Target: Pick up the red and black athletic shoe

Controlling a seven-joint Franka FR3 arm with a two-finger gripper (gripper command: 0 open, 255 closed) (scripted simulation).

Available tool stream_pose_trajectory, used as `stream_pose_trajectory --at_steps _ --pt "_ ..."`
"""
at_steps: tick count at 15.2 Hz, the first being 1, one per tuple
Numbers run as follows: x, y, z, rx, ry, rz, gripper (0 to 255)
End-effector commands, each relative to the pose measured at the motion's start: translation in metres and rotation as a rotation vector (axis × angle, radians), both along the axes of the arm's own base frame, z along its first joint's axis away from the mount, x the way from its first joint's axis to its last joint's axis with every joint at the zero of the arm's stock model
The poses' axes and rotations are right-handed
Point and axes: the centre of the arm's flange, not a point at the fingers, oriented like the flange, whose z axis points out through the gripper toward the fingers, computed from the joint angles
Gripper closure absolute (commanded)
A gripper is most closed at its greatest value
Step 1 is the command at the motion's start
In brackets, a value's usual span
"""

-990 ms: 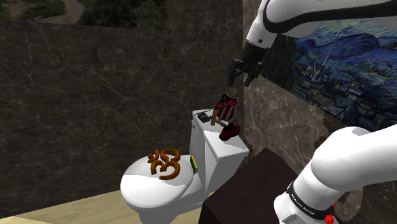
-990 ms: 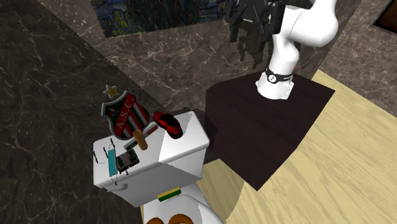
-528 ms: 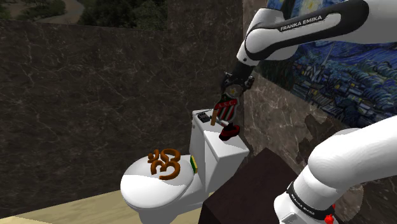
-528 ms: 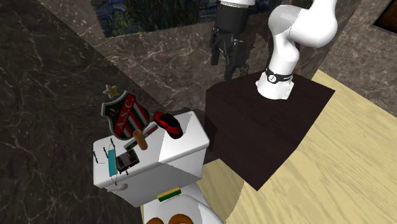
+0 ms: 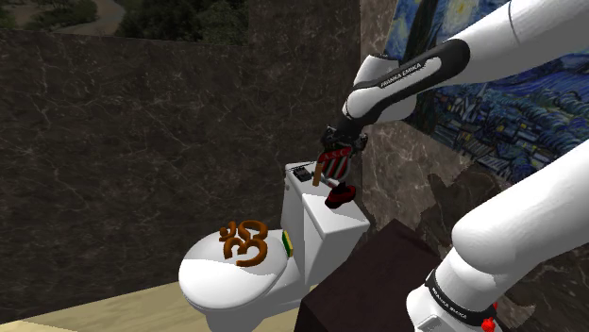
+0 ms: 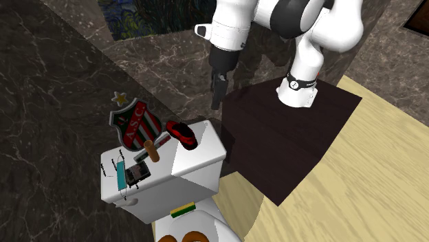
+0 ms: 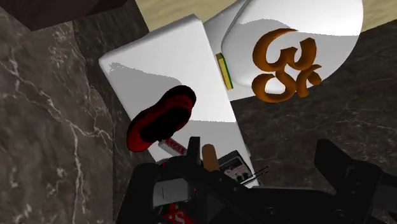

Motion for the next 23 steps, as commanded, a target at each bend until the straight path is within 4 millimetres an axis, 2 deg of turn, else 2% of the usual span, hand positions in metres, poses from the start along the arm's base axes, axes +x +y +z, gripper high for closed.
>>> stream_pose_trajectory --at_steps 1,10,19,23 --pt "0.004 -0.013 -0.02 -0.004 -0.012 -0.073 0" --pt "0.028 -0.07 -0.113 -0.022 -0.052 -0.386 0" --pt "0.037 -0.135 -0.204 -0.04 -0.092 -0.699 0" --pt "0.037 -0.139 -0.226 -0.041 -0.095 -0.718 0"
